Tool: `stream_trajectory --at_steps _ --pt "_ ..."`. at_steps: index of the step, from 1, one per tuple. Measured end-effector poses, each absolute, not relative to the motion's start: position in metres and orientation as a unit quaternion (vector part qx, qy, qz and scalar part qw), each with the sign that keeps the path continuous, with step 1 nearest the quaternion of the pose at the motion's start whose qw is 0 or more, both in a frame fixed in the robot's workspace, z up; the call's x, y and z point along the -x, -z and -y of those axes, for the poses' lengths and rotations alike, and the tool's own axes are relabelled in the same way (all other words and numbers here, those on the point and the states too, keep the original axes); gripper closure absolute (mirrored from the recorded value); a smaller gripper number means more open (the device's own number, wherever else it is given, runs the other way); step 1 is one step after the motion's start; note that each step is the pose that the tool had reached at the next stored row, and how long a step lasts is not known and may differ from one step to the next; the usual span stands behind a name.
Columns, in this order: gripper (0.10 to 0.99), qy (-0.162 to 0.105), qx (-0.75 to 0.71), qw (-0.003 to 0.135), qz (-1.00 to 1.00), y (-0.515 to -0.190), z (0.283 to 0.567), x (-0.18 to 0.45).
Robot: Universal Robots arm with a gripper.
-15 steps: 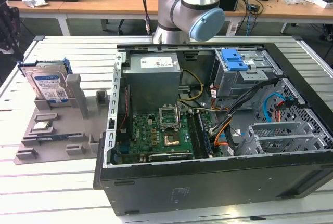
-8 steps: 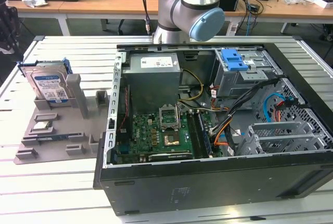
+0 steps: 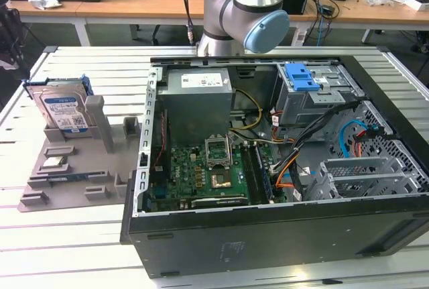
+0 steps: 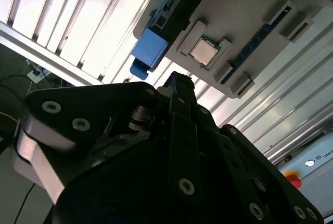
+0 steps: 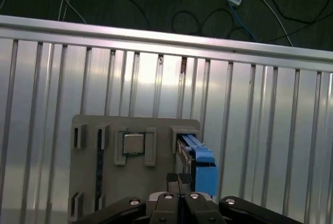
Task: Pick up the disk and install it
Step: 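Pick up the disk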
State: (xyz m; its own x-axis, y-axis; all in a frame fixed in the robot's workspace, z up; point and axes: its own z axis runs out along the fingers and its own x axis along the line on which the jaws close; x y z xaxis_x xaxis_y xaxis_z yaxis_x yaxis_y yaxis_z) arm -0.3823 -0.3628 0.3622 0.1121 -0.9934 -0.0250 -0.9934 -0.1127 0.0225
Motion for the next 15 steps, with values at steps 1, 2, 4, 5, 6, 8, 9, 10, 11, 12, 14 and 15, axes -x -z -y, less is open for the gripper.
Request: stream_trajectory --at_steps 1,2,4,5,6,8,9,10,11,12,14,15 --pt "0.980 0.017 -0.749 0.000 0.662 -0.3622 0.3628 0.3823" --pt "0.980 0.017 -0.752 0.000 0.659 -0.3622 0.3628 0.3823" --pt "0.980 0.017 -0.758 0.000 0.652 -0.3623 0.3628 0.3823" --pt "0.980 0.017 -0.763 0.001 0.646 -0.3622 0.3628 0.3823" --pt "0.980 0.017 -0.768 0.001 0.641 -0.3623 0.3629 0.3823" --pt "0.980 0.017 -0.773 0.001 0.635 -0.3623 0.3628 0.3823" --pt "0.980 0.017 -0.776 0.001 0.631 -0.3623 0.3628 0.3823" --pt "0.980 0.017 -0.779 0.001 0.627 -0.3622 0.3628 0.3823" --pt "0.980 0.017 -0.781 0.001 0.624 -0.3623 0.3628 0.3823" --pt "0.980 0.017 -0.784 0.001 0.620 -0.3622 0.3628 0.3823" --pt "0.980 0.017 -0.791 0.001 0.612 -0.3622 0.3628 0.3823" --pt "0.980 0.017 -0.793 0.001 0.609 -0.3622 0.3628 0.3823"
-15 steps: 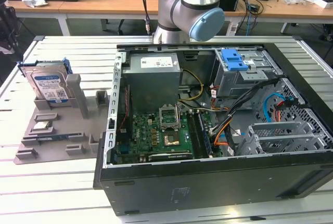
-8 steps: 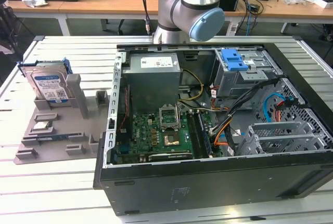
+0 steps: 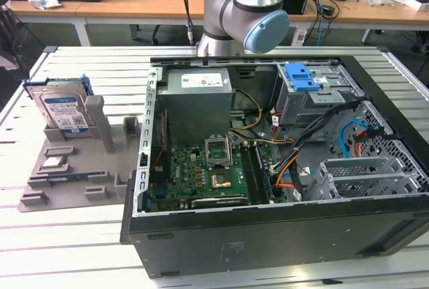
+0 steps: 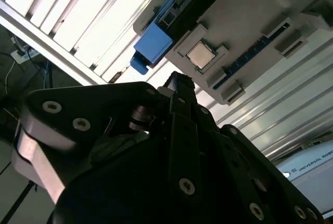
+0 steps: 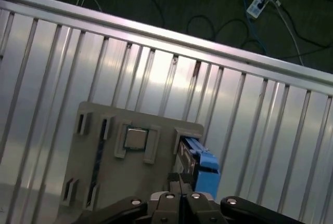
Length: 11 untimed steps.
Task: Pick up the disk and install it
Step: 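Pick up the disk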
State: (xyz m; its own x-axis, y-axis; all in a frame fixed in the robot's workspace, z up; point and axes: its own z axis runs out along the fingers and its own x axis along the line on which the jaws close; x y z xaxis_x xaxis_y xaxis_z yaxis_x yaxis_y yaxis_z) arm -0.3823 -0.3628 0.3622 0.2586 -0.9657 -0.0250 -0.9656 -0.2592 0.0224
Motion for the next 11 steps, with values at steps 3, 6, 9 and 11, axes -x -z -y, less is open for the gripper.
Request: stream_trajectory --at_steps 3,6,9,11 --pt "0.980 0.017 -0.802 0.002 0.598 -0.3622 0.3628 0.3823" --pt "0.980 0.017 -0.810 0.002 0.587 -0.3623 0.3629 0.3823" --pt "0.980 0.017 -0.818 0.002 0.575 -0.3622 0.3629 0.3823" --pt "0.980 0.017 -0.823 0.002 0.568 -0.3622 0.3628 0.3823"
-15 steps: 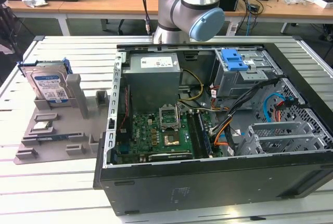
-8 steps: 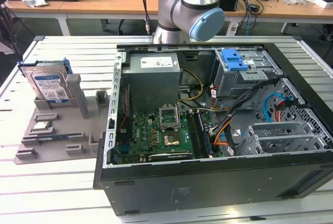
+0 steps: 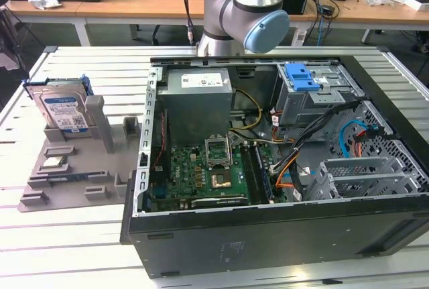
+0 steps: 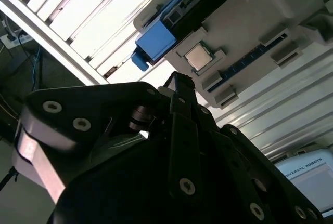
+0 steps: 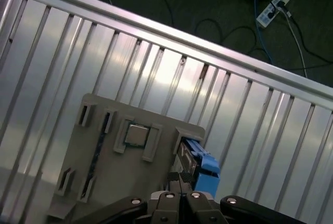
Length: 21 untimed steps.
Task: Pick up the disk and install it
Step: 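Pick up the disk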
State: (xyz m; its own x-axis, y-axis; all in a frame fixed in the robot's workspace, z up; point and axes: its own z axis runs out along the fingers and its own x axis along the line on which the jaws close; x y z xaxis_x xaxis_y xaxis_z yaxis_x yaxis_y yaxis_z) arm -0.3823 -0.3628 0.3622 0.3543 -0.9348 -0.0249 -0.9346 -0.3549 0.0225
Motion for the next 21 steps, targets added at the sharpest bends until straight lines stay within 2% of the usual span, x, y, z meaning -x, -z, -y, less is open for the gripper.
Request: stream_trajectory --at_steps 21 --pt "0.980 0.016 -0.873 0.004 0.487 -0.3623 0.3628 0.3823"
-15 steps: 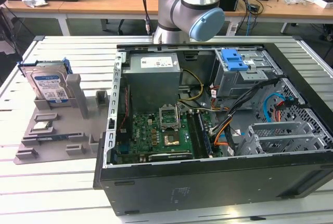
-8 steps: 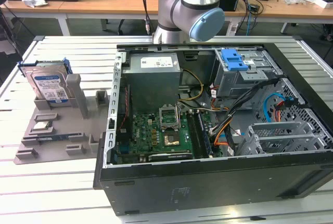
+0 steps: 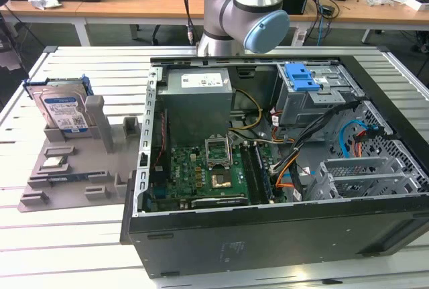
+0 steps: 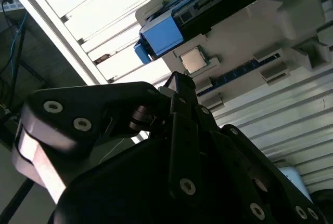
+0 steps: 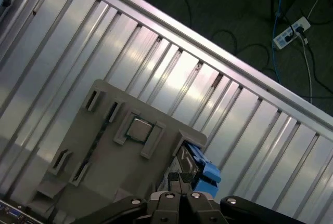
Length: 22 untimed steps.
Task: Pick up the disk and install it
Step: 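Pick up the disk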
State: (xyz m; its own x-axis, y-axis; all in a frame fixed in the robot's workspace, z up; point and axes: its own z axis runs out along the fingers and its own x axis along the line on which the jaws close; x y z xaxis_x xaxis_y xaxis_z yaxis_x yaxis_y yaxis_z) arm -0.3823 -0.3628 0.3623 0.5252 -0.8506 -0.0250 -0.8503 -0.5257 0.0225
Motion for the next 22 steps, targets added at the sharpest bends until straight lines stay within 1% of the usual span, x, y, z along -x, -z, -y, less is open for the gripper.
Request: stream_trajectory --at_steps 12,22 --pt "0.980 0.016 -0.876 0.004 0.482 -0.3622 0.3628 0.3823" --pt "0.980 0.017 -0.825 0.002 0.565 -0.3623 0.3628 0.3823"
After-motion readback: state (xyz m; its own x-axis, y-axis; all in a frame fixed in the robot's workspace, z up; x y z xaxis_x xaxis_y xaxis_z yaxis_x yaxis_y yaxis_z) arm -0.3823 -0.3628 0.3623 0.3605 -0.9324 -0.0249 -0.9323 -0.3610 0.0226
